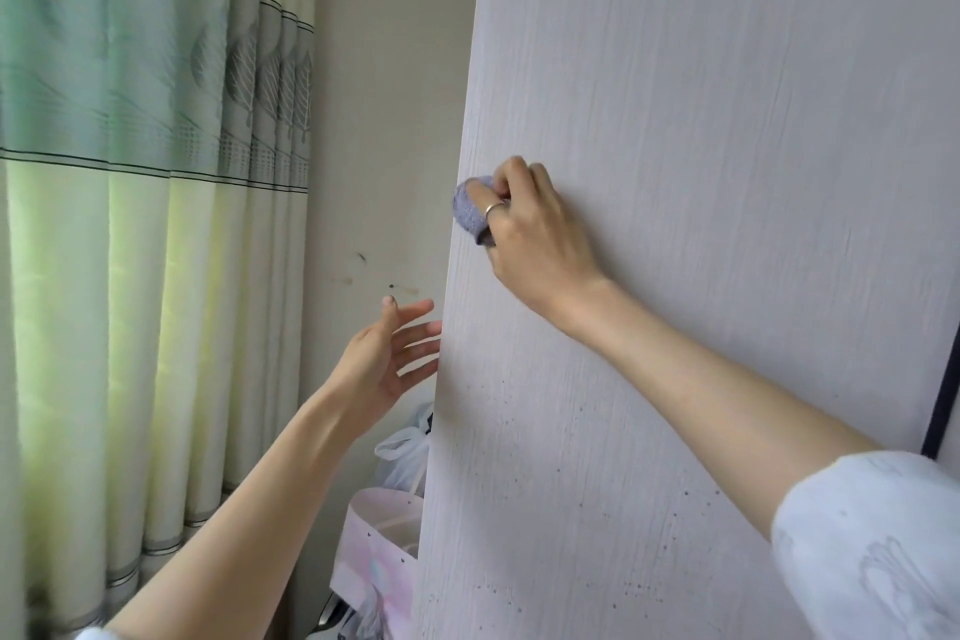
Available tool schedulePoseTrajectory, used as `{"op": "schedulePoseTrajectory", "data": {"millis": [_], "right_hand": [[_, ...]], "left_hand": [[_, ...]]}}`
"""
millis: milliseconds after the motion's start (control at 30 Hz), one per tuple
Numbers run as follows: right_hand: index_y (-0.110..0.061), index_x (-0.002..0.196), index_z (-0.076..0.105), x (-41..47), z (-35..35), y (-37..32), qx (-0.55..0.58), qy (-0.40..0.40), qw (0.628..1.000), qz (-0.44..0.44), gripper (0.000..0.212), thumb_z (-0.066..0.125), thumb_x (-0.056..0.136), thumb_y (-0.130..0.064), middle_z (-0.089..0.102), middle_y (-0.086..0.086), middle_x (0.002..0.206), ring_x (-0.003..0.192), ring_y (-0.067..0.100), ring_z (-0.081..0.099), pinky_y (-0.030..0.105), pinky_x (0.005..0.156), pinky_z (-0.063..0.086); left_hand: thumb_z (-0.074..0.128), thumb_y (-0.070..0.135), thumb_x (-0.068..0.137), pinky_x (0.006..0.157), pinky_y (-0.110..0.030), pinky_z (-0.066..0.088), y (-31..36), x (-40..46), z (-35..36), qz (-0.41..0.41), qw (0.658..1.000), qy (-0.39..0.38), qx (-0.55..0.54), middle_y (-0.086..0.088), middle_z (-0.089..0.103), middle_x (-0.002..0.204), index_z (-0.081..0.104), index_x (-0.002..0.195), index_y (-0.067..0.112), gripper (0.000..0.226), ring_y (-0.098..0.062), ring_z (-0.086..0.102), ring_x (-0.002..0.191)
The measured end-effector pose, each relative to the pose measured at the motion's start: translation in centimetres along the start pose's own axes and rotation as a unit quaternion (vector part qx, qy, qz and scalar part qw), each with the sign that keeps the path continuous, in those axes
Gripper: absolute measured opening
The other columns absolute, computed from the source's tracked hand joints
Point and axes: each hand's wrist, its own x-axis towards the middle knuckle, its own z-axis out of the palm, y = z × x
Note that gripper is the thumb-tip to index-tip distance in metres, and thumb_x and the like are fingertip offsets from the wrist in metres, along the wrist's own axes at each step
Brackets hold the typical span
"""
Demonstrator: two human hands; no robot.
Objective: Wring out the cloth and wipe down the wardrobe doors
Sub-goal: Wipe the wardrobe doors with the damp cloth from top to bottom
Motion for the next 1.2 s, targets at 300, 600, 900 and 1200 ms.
{"op": "schedulePoseTrajectory", "data": {"millis": [300, 600, 900, 1200], "right_hand": [[-0.012, 0.09, 0.071, -11.1, 2.2, -6.1, 0.037, -0.095, 0.983, -0.155, 0.035, 0.037, 0.082, -0.005, 0.06, 0.003, 0.084, 0.075, 0.021, 0.053, 0.028, 0.061, 0.043], [-0.003, 0.095, 0.068, -7.6, 0.6, -3.9, 0.057, -0.036, 0.997, 0.033, 0.03, 0.066, 0.066, 0.002, 0.056, 0.014, 0.083, 0.076, 0.03, 0.05, 0.033, 0.048, 0.044], [-0.005, 0.09, 0.069, -13.8, -0.5, -3.9, 0.059, -0.077, 0.992, -0.086, 0.034, 0.036, 0.088, -0.001, 0.057, 0.01, 0.076, 0.07, 0.027, 0.051, 0.031, 0.05, 0.046], [-0.007, 0.1, 0.068, -17.7, -1.6, -3.6, 0.068, -0.097, 0.991, -0.067, 0.036, 0.036, 0.088, 0.002, 0.048, 0.01, 0.09, 0.077, 0.026, 0.044, 0.032, 0.054, 0.046]], "left_hand": [[0.023, 0.046, 0.101, 0.078, -0.03, 0.048, -0.6, -1.1, -0.3, 0.012, 0.995, -0.011, 0.1, -0.003, 0.068, 0.1, 0.062, 0.115, 0.017, 0.05, -0.016, 0.063, 0.087], [0.032, 0.042, 0.101, 0.091, -0.039, 0.051, -1.0, -2.5, 0.2, 0.026, 0.988, -0.027, 0.153, -0.004, 0.067, 0.112, 0.06, 0.122, 0.021, 0.04, -0.017, 0.063, 0.102], [0.045, 0.024, 0.099, 0.074, -0.023, 0.053, -2.1, -3.0, 1.7, 0.047, 0.985, 0.024, 0.164, 0.005, 0.064, 0.093, 0.062, 0.114, 0.027, 0.022, -0.01, 0.06, 0.08], [0.047, 0.018, 0.099, 0.07, -0.019, 0.049, -3.2, -3.0, 2.6, 0.051, 0.985, 0.087, 0.141, 0.01, 0.063, 0.092, 0.056, 0.128, 0.017, 0.03, -0.006, 0.058, 0.077]]}}
